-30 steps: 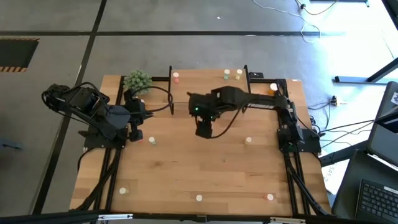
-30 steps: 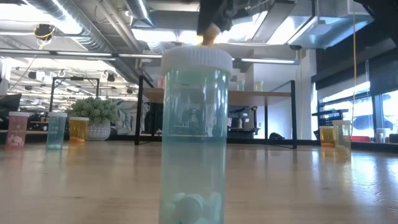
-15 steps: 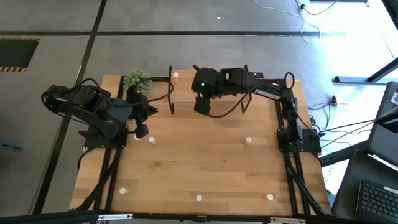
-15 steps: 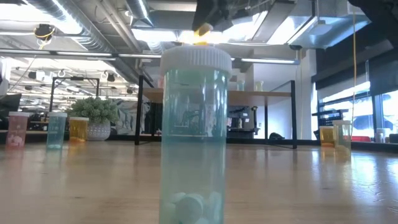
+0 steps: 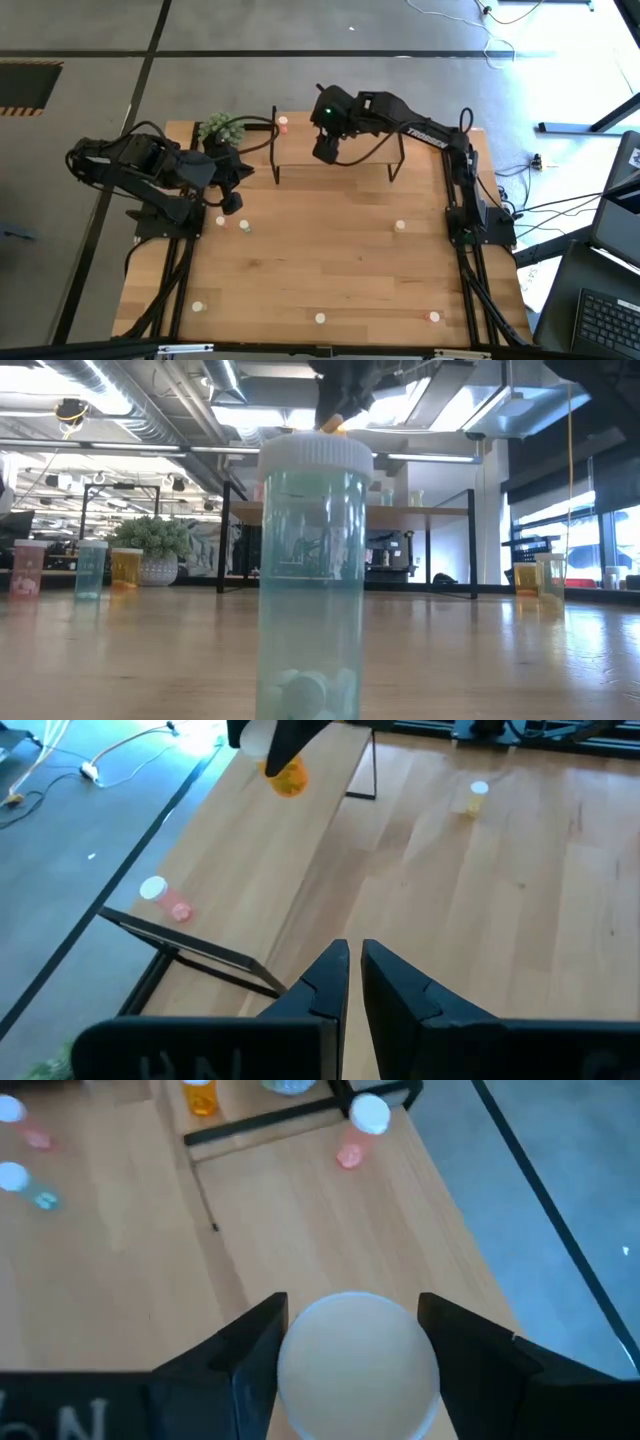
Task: Pick and place medicine bottles onto shelf by color
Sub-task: Put the center orange medicine bottle on the shelf
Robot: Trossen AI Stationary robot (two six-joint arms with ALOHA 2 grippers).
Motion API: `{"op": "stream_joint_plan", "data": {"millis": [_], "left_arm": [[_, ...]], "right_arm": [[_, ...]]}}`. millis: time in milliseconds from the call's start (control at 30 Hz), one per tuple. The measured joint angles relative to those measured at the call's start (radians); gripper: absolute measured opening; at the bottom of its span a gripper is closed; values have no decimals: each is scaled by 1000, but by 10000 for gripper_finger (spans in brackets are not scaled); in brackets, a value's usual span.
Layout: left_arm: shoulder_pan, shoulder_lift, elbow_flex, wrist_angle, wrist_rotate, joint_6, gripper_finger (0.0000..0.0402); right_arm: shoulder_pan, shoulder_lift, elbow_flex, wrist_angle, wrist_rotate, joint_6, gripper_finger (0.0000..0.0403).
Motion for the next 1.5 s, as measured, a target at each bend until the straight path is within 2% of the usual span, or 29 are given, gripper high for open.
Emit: {"op": "stream_joint_plan", "data": {"millis": [233,467,633,900,1100,1367,1500], "left_arm": [[15,0,0,0,0,0,28],[21,0,0,0,0,0,27],[21,0,0,0,6,0,28],[21,0,0,0,8,0,27],[21,0,0,0,8,0,27],[21,0,0,0,8,0,28],[21,0,0,0,8,0,28]], "right_arm": [[-20,60,-1,83,5,-66,207],[-59,101,-1,124,13,-64,224],[-80,127,-1,152,10,-68,208],[-109,140,-1,154,10,-61,226],[-132,140,-1,153,10,-44,210],[-140,168,-1,162,10,-46,225],[-141,175,-1,179,10,-48,215]]}}
